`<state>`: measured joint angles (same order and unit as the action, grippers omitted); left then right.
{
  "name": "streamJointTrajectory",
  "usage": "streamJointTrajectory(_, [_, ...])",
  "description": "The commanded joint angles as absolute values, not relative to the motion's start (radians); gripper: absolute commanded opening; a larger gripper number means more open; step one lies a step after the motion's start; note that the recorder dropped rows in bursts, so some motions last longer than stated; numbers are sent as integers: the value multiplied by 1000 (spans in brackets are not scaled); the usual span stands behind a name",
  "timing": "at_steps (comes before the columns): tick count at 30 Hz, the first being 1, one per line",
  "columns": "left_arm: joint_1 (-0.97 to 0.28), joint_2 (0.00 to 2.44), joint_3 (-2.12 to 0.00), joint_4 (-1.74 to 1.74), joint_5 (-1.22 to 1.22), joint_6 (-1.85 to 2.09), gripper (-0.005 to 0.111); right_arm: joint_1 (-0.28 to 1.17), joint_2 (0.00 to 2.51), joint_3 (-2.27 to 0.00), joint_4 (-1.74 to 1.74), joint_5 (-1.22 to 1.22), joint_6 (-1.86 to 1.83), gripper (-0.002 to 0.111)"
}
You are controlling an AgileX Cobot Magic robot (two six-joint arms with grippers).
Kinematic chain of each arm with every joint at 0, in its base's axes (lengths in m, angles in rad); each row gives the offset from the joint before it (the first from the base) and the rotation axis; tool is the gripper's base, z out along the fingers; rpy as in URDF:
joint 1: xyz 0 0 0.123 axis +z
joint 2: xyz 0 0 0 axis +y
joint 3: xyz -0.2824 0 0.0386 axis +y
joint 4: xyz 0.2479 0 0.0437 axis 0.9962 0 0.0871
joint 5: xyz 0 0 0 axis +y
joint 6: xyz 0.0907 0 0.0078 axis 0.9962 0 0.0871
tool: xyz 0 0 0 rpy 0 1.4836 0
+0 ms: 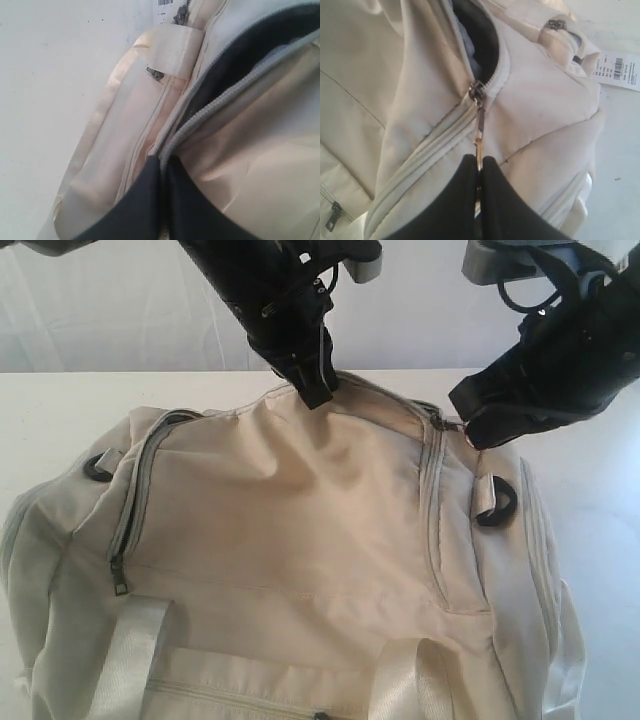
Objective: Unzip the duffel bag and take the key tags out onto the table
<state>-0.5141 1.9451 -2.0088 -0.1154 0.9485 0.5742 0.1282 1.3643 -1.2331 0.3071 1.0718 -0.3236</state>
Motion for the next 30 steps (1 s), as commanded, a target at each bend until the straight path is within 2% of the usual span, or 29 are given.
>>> streamJointTrajectory(1, [-501, 1967, -2015, -64, 951, 536, 0, 130, 1300, -1193, 290, 1118, -338, 0])
streamJointTrajectory(24, [-501, 1918, -2015, -62, 884, 489, 0, 132, 1189, -1042, 398, 1069, -418, 0])
streamJointTrajectory(30, [-501, 1874, -2015, -46, 962, 497, 0, 132, 1160, -1044, 413, 997, -443, 0])
